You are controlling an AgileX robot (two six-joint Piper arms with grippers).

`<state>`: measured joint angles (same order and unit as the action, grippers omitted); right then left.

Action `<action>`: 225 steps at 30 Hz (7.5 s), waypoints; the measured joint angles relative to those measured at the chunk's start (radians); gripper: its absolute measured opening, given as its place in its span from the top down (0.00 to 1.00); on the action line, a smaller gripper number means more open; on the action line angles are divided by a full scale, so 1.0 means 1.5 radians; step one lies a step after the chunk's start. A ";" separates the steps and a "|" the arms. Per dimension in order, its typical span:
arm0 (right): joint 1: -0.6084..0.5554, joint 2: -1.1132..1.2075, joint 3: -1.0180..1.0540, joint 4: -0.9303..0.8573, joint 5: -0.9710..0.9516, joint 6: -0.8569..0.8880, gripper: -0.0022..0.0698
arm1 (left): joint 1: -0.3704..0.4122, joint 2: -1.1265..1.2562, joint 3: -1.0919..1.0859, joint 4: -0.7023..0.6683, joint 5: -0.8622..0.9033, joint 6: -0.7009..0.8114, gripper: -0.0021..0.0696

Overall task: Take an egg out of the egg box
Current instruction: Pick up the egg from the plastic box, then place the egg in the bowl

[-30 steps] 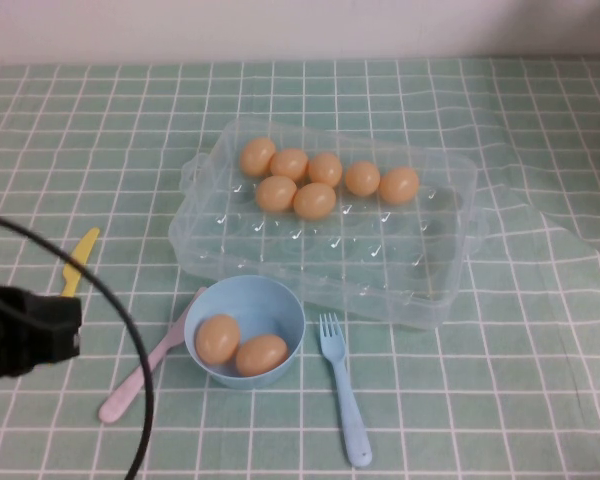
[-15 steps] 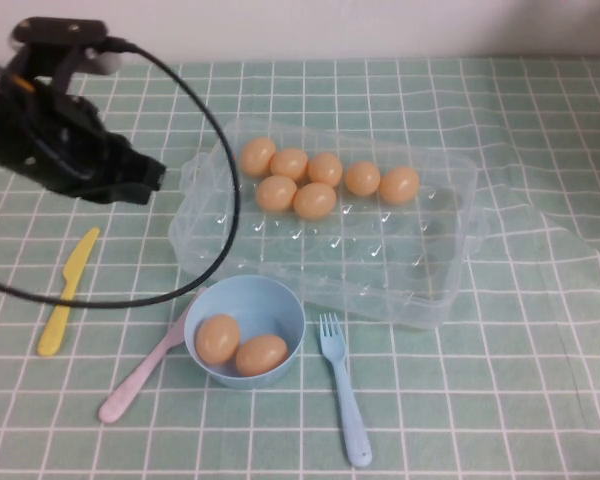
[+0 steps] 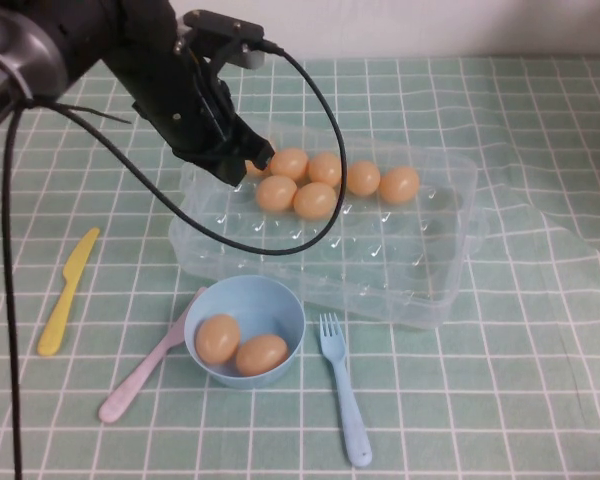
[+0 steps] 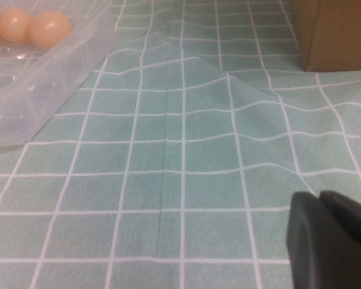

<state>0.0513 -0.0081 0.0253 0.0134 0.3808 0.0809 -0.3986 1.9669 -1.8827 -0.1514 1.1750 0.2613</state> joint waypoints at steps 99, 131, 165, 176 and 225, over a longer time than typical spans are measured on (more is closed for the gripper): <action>0.000 0.000 0.000 0.000 0.000 0.000 0.99 | -0.042 0.224 -0.110 0.037 -0.123 0.299 0.19; 0.000 0.000 0.000 0.000 0.000 0.000 0.99 | -0.042 0.231 -0.168 0.016 -0.156 0.239 0.12; 0.000 0.000 0.000 0.000 0.000 0.000 0.99 | -0.042 0.253 -0.168 0.003 -0.155 0.238 0.27; 0.000 0.000 0.000 0.000 0.000 0.000 0.99 | -0.042 0.253 -0.168 -0.002 -0.130 0.237 0.52; 0.000 0.000 0.000 0.000 0.000 0.000 0.99 | -0.147 -0.134 0.257 0.131 -0.037 0.460 0.52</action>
<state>0.0513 -0.0081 0.0253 0.0134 0.3814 0.0809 -0.6187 1.7652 -1.4966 0.0451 1.1201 0.9514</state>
